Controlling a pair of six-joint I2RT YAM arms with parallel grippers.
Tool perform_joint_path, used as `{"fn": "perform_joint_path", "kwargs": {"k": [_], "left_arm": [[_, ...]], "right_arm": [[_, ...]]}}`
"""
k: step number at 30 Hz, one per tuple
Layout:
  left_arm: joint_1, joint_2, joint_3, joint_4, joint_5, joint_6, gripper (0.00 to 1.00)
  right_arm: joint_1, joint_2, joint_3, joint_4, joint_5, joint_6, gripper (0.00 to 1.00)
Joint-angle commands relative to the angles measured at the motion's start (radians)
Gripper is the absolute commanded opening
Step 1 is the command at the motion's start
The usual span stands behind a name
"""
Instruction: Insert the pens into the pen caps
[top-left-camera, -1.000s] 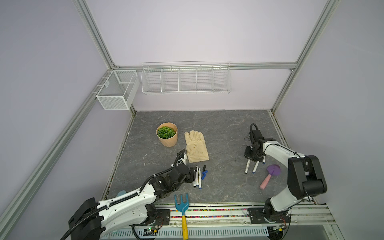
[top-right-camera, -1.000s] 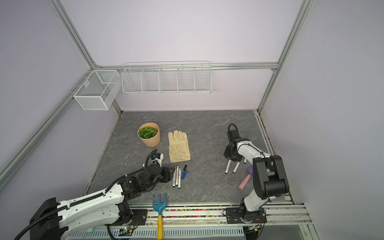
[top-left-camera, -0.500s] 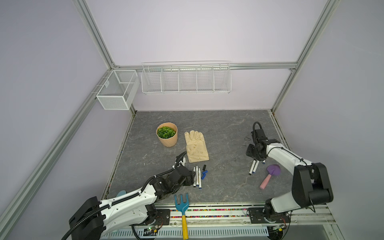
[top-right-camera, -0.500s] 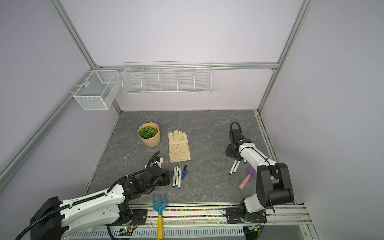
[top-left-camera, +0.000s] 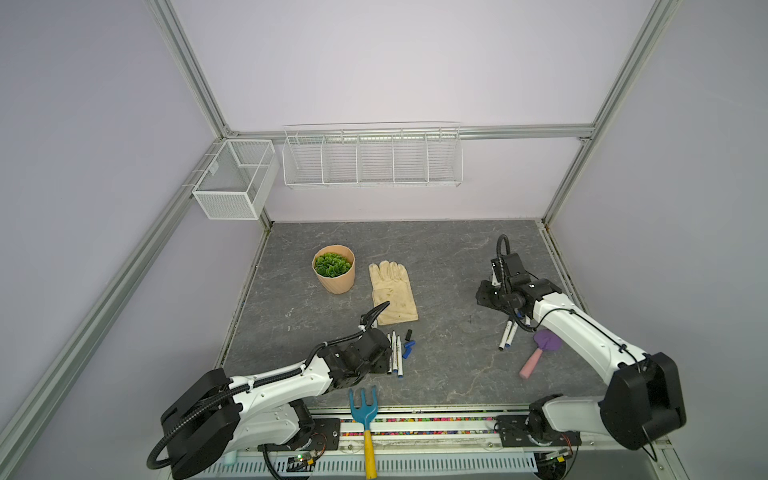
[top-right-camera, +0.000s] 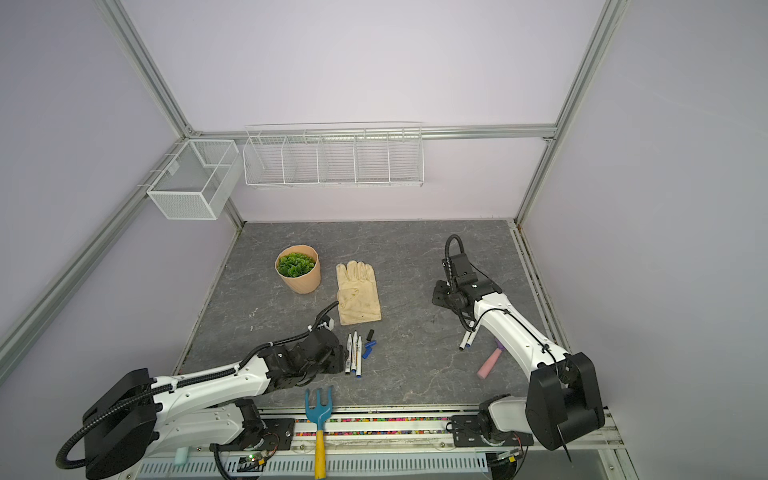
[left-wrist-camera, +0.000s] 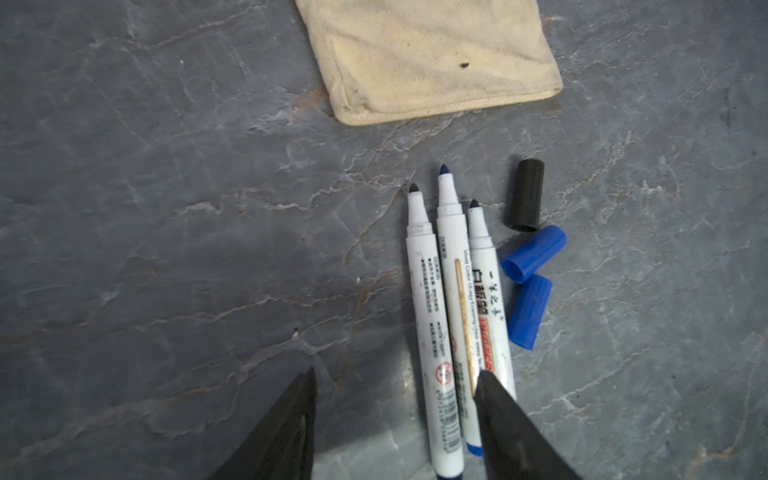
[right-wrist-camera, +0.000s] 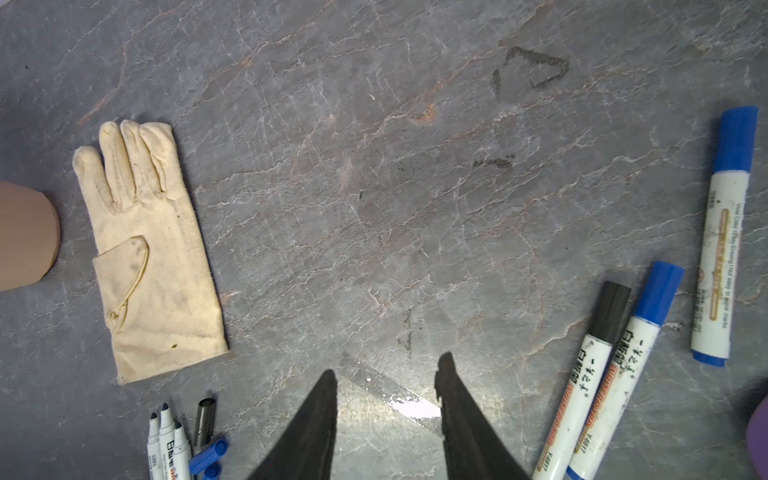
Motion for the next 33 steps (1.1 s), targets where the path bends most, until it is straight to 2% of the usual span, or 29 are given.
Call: {"fn": "perform_joint_path", "kwargs": {"k": [1, 14, 22, 28, 33], "left_arm": [[-0.003, 0.038, 0.041, -0.021, 0.019, -0.003, 0.60], [-0.003, 0.179, 0.114, -0.046, 0.041, 0.020, 0.53], [-0.003, 0.205, 0.112, -0.131, -0.016, -0.032, 0.43], [-0.003, 0.233, 0.116, -0.142, -0.009, -0.040, 0.40], [-0.004, 0.274, 0.136, -0.159, -0.002, -0.043, 0.31]], "right_arm": [[0.006, -0.015, 0.015, -0.005, -0.019, -0.017, 0.43], [0.006, -0.020, 0.016, -0.012, -0.027, -0.022, 0.42], [0.007, -0.033, 0.009, -0.017, -0.019, -0.027, 0.42], [0.006, -0.030, 0.010, -0.014, -0.022, -0.027, 0.42], [0.006, -0.035, 0.007, -0.015, -0.025, -0.026, 0.42]]}}
